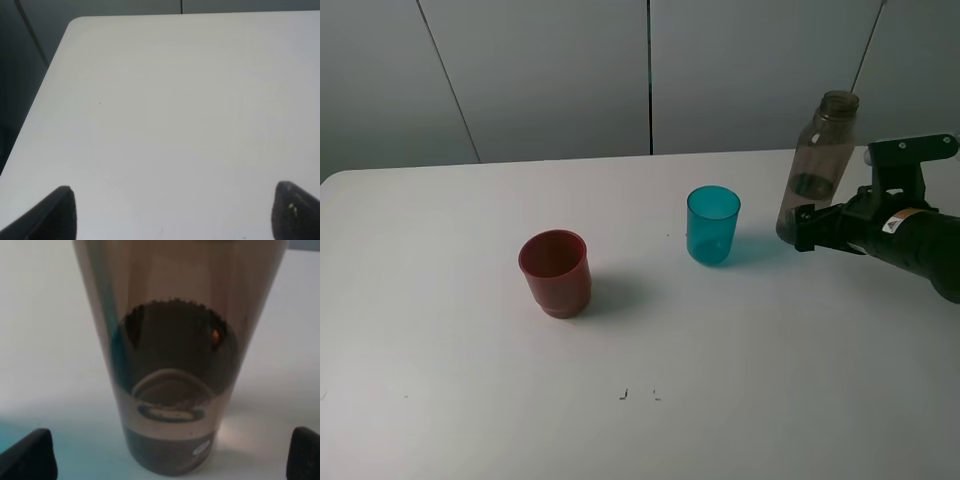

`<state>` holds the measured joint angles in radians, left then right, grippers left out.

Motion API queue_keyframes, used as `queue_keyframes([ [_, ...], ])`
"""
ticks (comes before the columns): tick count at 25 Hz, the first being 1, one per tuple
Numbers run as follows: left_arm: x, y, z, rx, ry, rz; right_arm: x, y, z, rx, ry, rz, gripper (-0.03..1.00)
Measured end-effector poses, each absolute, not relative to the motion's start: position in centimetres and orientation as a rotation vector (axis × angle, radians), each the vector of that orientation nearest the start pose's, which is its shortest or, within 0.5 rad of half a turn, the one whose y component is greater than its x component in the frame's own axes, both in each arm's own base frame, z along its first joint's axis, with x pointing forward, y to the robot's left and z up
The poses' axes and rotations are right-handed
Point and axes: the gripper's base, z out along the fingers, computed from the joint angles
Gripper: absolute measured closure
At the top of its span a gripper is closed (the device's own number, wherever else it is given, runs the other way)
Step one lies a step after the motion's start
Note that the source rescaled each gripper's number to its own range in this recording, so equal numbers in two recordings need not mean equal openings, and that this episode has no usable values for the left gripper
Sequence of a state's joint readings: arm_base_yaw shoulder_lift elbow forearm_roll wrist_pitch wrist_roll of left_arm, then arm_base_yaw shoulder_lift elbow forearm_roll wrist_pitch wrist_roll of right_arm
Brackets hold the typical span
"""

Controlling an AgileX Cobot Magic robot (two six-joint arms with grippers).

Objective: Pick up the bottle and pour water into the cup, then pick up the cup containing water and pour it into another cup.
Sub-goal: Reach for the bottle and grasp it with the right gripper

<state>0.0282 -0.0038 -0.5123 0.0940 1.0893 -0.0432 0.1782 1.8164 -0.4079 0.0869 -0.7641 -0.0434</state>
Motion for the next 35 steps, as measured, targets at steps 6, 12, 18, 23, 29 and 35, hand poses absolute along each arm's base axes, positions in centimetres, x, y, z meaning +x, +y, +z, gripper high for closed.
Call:
queue_keyframes([
  [6,-0.9,0.7,27.9,-0.08,2.053,0.103,26.5,4.2,8.6,-0.135,2.117,0.045,-0.02],
  [12,-0.9,0.7,27.9,-0.08,2.053,0.103,27.0,4.1,8.3,-0.099,2.024,0.052,-0.02],
  [18,-0.9,0.7,27.9,-0.08,2.053,0.103,27.6,4.2,8.0,-0.077,1.961,0.062,-0.02],
  [23,-0.9,0.7,27.9,-0.08,2.053,0.103,28.8,4.4,7.9,-0.074,1.929,0.064,-0.02],
  [29,-0.9,0.7,27.9,-0.084,2.053,0.101,29.8,4.6,7.4,-0.064,1.913,0.072,-0.02],
  [35,-0.9,0.7,27.9,-0.084,2.053,0.101,30.6,4.7,6.9,-0.063,1.895,0.072,-0.02],
])
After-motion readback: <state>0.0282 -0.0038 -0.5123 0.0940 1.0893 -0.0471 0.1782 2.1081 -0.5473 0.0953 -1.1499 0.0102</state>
